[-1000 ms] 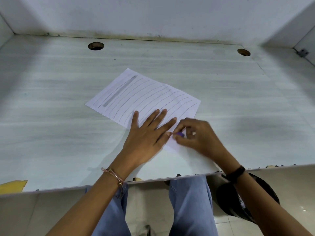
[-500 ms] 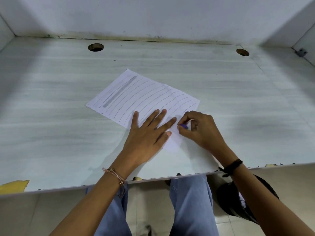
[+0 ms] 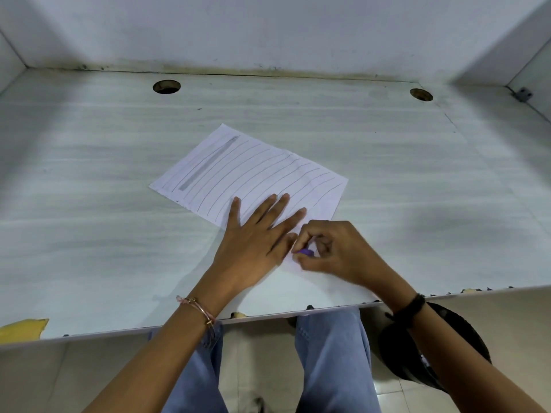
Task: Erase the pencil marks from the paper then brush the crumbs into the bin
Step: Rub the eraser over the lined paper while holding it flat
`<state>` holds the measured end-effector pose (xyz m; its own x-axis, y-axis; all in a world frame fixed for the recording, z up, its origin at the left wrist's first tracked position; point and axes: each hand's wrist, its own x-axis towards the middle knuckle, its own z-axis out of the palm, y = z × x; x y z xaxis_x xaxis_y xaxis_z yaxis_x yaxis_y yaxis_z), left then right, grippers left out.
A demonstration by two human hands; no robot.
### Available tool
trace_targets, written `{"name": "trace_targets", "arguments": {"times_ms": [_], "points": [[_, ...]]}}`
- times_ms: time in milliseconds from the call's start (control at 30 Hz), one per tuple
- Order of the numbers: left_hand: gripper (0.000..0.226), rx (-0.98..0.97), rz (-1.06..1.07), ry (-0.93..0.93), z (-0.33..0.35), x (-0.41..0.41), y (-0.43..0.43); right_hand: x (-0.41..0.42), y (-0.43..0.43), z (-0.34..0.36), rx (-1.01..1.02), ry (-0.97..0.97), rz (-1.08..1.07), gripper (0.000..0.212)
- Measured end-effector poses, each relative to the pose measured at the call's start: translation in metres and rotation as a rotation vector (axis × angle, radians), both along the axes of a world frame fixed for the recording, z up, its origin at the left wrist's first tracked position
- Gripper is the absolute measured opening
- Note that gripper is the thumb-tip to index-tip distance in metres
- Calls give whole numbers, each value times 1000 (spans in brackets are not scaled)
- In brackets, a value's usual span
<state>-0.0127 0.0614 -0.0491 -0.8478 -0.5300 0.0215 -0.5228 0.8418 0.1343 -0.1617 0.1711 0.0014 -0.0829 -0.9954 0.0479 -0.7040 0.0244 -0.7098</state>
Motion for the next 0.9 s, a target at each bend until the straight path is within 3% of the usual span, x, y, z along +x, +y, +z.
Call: {"name": "trace_targets", "arguments": {"times_ms": [133, 200, 333, 500, 667, 833, 900], "points": [[60, -13, 10, 41, -1, 0, 1, -26, -15, 1, -126, 33, -258, 11], [59, 8, 16, 31, -1, 0, 0, -17, -14, 3, -136, 70, -214, 12], [61, -16, -8, -1, -2, -1, -1, 6, 2, 2, 34, -18, 54, 11], [65, -31, 9, 22, -2, 0, 0, -27, -14, 3, -104, -18, -261, 9], [64, -25, -12, -8, -3, -1, -1, 0, -1, 3, 22, 17, 32, 11], [60, -40, 3, 29, -3, 0, 0, -30, -17, 3, -125, -8, -286, 10], [63, -12, 11, 30, -2, -1, -1, -22, -16, 5, -124, 34, -231, 10]]}}
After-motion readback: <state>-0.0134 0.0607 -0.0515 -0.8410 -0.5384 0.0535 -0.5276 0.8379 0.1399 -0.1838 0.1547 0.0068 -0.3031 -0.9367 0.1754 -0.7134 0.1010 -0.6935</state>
